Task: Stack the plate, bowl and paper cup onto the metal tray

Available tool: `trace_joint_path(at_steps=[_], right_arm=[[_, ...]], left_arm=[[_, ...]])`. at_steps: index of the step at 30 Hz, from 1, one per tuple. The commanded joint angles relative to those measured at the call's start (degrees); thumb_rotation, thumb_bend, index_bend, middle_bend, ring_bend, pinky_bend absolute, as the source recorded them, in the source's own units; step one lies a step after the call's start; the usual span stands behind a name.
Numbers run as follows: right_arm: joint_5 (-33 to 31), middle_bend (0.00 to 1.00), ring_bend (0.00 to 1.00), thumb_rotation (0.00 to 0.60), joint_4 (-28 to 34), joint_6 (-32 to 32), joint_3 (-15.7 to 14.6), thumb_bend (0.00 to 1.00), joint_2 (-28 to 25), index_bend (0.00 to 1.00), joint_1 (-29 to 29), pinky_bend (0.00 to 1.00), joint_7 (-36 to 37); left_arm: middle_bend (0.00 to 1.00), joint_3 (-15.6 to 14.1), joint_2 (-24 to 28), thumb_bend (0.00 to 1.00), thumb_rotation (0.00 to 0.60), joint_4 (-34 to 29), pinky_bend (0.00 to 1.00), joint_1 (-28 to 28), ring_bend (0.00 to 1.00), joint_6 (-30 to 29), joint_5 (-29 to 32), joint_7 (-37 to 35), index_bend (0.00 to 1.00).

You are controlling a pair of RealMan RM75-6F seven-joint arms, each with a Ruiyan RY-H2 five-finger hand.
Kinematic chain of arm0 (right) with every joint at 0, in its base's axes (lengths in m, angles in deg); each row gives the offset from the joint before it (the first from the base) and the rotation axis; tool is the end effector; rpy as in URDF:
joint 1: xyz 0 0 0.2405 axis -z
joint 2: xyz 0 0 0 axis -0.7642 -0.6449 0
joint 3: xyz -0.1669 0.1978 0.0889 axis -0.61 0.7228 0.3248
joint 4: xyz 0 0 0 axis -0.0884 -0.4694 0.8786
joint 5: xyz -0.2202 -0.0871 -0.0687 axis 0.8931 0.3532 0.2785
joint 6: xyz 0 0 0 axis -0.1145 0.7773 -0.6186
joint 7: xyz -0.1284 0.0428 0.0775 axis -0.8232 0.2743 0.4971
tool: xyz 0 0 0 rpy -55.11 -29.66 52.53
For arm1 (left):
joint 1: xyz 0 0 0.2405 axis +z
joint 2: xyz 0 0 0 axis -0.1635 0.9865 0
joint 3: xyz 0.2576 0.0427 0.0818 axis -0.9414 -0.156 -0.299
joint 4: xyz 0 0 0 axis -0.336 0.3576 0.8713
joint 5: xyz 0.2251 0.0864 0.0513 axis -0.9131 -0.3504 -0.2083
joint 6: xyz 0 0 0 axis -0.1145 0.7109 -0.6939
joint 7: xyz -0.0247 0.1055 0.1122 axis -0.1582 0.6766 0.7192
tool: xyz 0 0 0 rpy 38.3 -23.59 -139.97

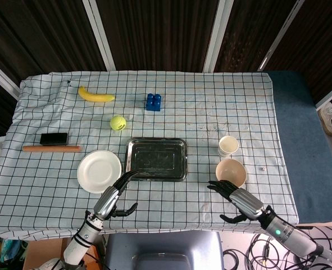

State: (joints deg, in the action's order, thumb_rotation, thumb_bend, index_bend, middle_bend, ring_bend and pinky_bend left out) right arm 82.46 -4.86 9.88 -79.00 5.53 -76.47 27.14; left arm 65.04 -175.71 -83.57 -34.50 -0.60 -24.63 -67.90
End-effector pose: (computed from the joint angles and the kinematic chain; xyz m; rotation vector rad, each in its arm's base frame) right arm -0.3033 -0.2419 0.0003 2.0983 -1.3580 1.1144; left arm -0.1891 0.2502 -0.1068 -1.6632 -1.4890 -1.6346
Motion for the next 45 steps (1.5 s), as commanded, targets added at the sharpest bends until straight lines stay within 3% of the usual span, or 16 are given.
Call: trace_joint_path(at_steps=[1,16,22,27,32,38,45], right_arm=[[-0.3,0.0,0.0,0.6,0.1,0.4,-0.3,0.29,-0.2,0.0,0.0,0.0,-0.3],[-1.0,0.0,0.0,0.6,0.3,4.1,-1.3,0.28,-1.2,0.0,0.9,0.0,-2.6],[-3.7,0.0,0.0,0.6,2.7,10.9,-0.1,0.29,-5.4,0.0,6.0,0.0,-12.4],[-7.8,0.0,0.0,0.6,6.7,15.5,1.3,0.29,-8.6,0.0,11.3,0.0,-22.0],[-9.4,0.0,0.0,0.6,11.8,17.0,1.0,0.29,-12.7,0.0,13.7,0.0,-22.3],[-9.8,0.0,0.0,0.6,13.6,17.1,1.3,0.28,-14.2,0.0,15.0,0.0,-22.6],[-10.0,0.0,0.0,0.6,14.6,14.3,1.4,0.29,-14.7,0.0,14.9,0.0,-23.8]], left_arm=[[0.04,-0.1,0.1,0.38,0.6,0.0,0.09,-0.2,0.0,0.3,0.3,0.3,0.03],[0.04,-0.7,2.2,0.38,0.6,-1.0,0.09,0.0,0.0,0.5,1.5,1.8,0.03],[0.04,-1.4,5.3,0.39,0.6,3.8,0.07,4.5,0.0,-2.2,4.2,18.7,0.13],[0.04,-2.7,2.8,0.38,0.6,6.8,0.06,8.2,0.0,-5.9,4.0,28.2,0.21],[0.06,-2.4,-0.6,0.37,0.6,11.0,0.06,9.3,0.0,-8.7,2.7,33.9,0.29],[0.06,-1.3,-4.0,0.33,0.6,14.6,0.03,9.6,0.0,-7.3,4.0,37.1,0.3],[0.07,0.7,-8.9,0.33,0.6,23.7,0.03,9.3,0.0,-8.3,4.7,38.0,0.3]])
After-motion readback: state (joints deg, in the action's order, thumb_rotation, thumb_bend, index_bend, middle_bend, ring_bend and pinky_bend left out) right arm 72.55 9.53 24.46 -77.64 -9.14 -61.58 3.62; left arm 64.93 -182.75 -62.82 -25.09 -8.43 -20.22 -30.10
